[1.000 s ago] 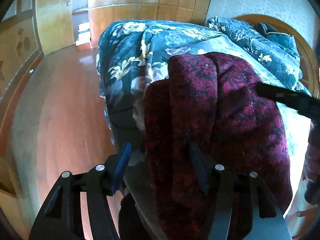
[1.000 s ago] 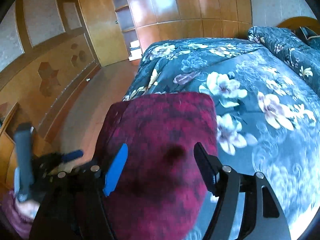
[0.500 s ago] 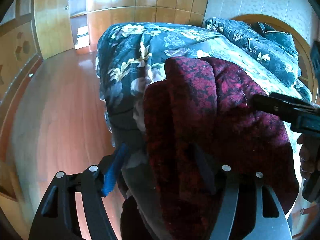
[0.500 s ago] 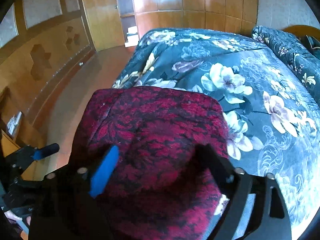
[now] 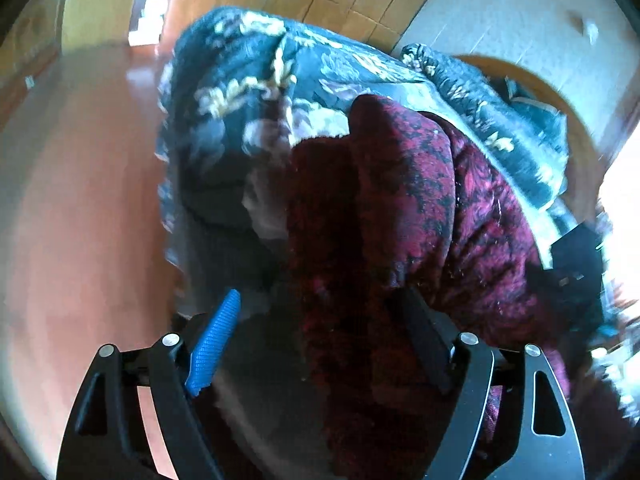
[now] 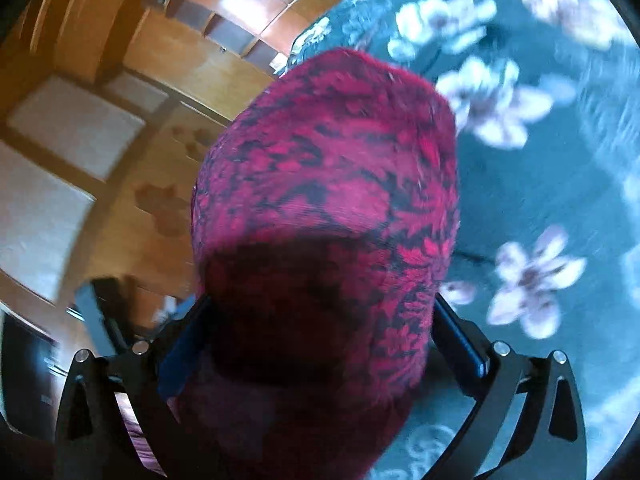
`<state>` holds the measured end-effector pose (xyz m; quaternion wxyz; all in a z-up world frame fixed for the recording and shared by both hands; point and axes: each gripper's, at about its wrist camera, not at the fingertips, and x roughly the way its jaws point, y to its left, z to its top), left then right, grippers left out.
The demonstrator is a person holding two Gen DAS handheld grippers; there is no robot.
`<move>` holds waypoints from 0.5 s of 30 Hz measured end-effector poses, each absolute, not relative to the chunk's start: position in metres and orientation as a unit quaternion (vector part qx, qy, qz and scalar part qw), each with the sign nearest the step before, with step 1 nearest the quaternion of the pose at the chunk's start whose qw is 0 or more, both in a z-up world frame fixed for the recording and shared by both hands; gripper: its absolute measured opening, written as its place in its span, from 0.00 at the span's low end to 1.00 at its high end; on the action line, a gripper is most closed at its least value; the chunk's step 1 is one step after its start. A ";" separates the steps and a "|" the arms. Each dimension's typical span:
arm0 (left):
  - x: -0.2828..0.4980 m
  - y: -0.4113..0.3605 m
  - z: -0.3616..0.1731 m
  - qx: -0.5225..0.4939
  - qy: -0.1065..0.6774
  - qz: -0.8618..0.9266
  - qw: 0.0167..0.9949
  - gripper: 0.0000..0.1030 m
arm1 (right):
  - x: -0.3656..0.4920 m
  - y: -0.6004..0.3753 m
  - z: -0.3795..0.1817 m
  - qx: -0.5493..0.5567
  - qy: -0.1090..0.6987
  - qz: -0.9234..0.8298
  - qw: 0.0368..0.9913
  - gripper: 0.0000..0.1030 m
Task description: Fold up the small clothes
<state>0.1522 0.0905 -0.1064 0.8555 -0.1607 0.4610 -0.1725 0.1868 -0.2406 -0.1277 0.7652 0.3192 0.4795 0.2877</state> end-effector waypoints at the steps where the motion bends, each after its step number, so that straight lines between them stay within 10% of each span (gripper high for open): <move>1: 0.154 0.093 -0.110 -0.181 0.463 -0.184 0.848 0.78 | 0.190 -0.239 -0.133 0.334 0.478 0.296 0.756 0.98; 15: 0.148 0.083 -0.113 -0.327 0.425 -0.304 0.787 0.62 | 0.176 -0.230 -0.097 0.317 0.446 0.340 0.765 0.70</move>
